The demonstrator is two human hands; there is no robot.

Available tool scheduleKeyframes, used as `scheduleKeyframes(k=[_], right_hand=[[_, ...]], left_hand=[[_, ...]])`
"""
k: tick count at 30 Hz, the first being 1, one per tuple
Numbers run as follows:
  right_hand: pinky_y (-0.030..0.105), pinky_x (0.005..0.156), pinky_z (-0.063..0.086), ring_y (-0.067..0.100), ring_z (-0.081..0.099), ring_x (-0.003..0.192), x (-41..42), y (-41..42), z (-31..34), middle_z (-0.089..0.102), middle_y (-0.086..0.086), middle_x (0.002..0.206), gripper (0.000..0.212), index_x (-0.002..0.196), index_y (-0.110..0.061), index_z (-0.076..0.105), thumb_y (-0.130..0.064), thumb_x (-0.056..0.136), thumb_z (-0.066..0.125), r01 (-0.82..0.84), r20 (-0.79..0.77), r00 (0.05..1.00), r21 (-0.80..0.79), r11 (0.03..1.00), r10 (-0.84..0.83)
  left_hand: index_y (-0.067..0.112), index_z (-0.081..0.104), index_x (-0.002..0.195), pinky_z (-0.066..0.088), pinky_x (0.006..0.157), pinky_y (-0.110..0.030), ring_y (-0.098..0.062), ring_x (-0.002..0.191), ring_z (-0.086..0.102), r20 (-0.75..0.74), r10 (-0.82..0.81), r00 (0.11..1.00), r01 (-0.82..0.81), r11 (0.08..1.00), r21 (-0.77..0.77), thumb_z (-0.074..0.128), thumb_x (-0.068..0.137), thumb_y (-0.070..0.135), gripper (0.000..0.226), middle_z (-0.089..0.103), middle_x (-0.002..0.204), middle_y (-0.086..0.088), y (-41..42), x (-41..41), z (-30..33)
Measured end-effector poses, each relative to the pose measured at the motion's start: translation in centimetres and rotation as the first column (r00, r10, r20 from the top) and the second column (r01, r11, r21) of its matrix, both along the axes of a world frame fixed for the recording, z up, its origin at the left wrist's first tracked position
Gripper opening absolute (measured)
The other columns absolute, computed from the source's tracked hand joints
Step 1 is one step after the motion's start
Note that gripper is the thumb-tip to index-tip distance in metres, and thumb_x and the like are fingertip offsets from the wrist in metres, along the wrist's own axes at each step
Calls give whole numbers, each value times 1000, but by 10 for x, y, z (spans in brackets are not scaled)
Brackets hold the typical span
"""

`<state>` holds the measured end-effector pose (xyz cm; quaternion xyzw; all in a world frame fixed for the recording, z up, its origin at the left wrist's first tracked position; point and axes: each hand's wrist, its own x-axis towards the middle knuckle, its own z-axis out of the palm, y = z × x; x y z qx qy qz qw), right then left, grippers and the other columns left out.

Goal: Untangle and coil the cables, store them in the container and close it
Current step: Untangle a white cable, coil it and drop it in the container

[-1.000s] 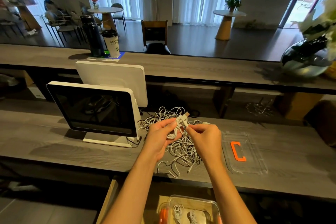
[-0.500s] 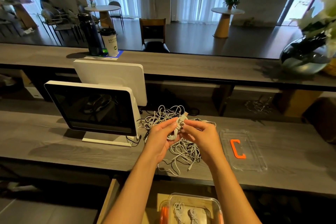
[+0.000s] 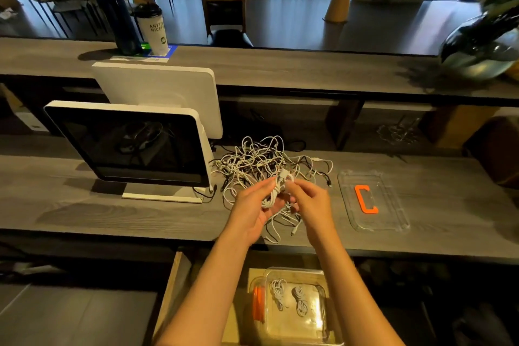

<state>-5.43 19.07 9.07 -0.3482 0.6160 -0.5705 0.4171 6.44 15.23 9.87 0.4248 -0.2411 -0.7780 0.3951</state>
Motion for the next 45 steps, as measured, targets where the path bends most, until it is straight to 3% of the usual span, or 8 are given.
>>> scheduleKeyframes(k=[6, 10, 14, 19, 26, 31, 40, 45], right_hand=[[23, 57, 50, 11, 66, 65, -6, 22, -37, 75, 4, 76, 12, 87, -13, 77, -20, 92, 69, 41, 93, 994, 168, 985, -58], [24, 62, 55, 14, 68, 69, -10, 43, -74, 74, 8, 80, 13, 96, -6, 76, -16, 93, 67, 99, 189, 970, 272, 957, -154], [29, 64, 55, 17, 66, 68, -21, 62, -113, 73, 10, 78, 10, 95, -6, 75, -6, 92, 65, 159, 226, 939, 381, 911, -258], [33, 74, 54, 25, 72, 87, -37, 92, -159, 76, 14, 91, 20, 99, -4, 76, -10, 94, 58, 105, 295, 913, 498, 861, -282], [33, 84, 53, 21, 67, 102, -50, 128, -220, 74, 5, 105, 22, 110, -18, 66, -25, 103, 46, 25, 342, 892, 614, 789, -295], [33, 96, 50, 16, 64, 112, -58, 135, -251, 71, 1, 118, 30, 121, -24, 64, -35, 105, 41, -9, 342, 899, 638, 770, -274], [34, 93, 48, 19, 64, 105, -66, 124, -242, 70, 2, 100, 30, 99, -19, 66, -33, 105, 41, 63, 256, 935, 565, 823, -247], [30, 94, 50, 15, 66, 107, -62, 98, -199, 73, 1, 107, 25, 107, -20, 71, -33, 103, 49, 94, 259, 939, 439, 894, -226]], left_hand=[[5, 67, 117, 60, 68, -29, -22, 78, 73, 105, -109, 988, 97, 989, 112, 66, 95, 14, 24, 73, 107, -16, 10, -3, -43], [10, 70, 115, 59, 72, -31, -20, 85, 73, 211, -193, 958, 168, 977, 132, 66, 94, 14, 21, 75, 103, -9, 25, -14, -83], [20, 74, 107, 57, 92, -46, -28, 103, 70, 383, -243, 891, 199, 968, 151, 68, 93, 16, 16, 75, 108, -9, 50, -34, -127], [10, 71, 117, 56, 74, -27, -15, 89, 69, 449, -172, 877, 100, 979, 179, 63, 96, 10, 23, 74, 104, -6, 92, -61, -170], [17, 61, 128, 43, 100, -33, -6, 96, 57, 436, -305, 847, 143, 919, 366, 44, 105, 36, 34, 66, 111, 6, 134, -86, -216], [16, 45, 148, 30, 111, -38, -22, 141, 37, 398, -399, 826, 218, 877, 427, 27, 105, 53, 59, 43, 153, -5, 143, -98, -243], [10, 48, 142, 36, 107, -36, -21, 131, 48, 487, -312, 816, 218, 946, 241, 20, 106, 51, 61, 52, 144, -7, 131, -99, -232], [13, 57, 132, 49, 87, -29, -15, 109, 61, 522, -123, 844, 110, 992, 57, 22, 106, 48, 56, 63, 126, -6, 103, -82, -193]])
